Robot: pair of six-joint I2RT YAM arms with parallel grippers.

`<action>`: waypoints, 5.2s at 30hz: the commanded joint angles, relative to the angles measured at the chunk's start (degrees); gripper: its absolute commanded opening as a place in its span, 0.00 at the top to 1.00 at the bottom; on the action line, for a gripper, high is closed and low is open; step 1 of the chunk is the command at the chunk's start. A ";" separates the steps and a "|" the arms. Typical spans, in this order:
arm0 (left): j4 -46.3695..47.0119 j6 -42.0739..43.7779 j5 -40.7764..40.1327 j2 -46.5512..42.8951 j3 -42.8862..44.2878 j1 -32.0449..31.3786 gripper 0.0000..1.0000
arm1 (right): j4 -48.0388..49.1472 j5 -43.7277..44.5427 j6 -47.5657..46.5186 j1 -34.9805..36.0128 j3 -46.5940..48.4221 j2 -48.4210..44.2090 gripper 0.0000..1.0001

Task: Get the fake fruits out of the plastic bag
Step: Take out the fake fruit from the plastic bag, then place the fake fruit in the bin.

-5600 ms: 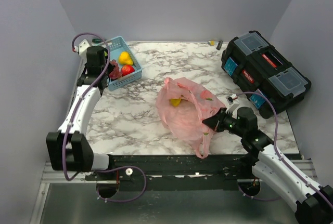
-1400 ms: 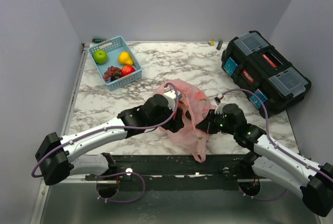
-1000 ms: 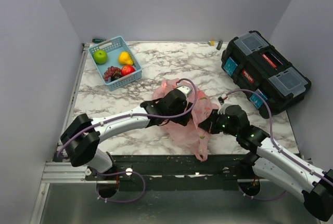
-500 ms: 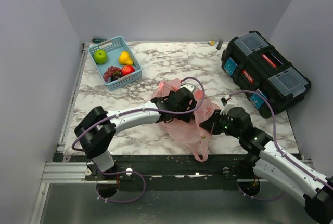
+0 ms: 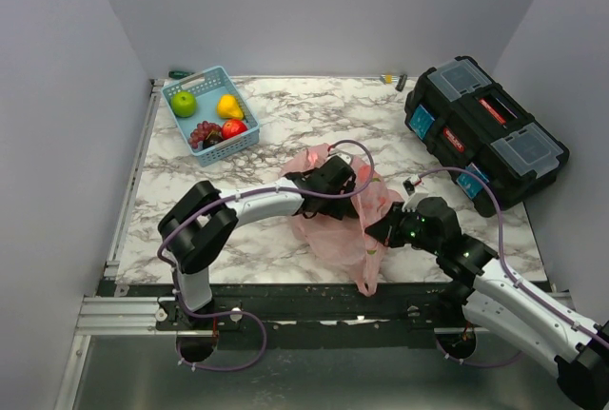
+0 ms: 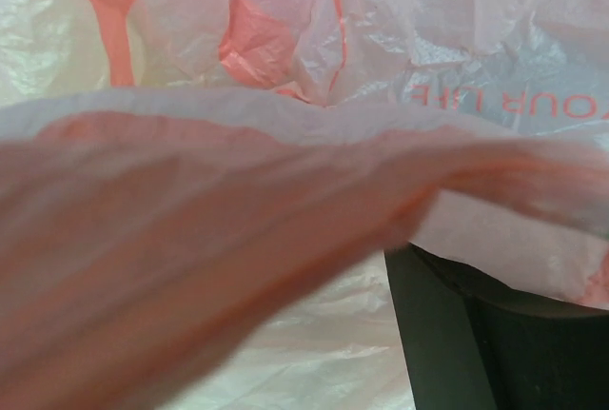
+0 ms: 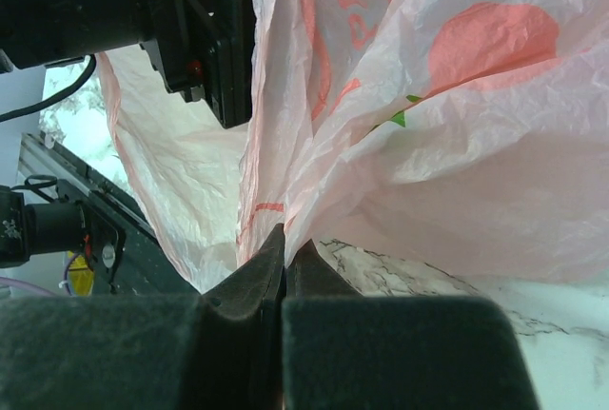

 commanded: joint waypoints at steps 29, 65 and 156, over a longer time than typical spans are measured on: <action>0.60 4.12 5.76 4.02 5.32 0.68 0.35 | 2.77 -1.64 -1.51 0.21 -1.20 0.59 0.99; 3.05 -2.38 26.31 -28.88 -3.94 2.56 0.89 | 2.83 -2.90 -1.28 0.23 -1.99 -1.76 0.99; 13.34 -46.68 34.96 10.58 31.54 59.55 0.10 | 4.02 -2.21 -2.05 0.15 -2.12 -1.41 0.99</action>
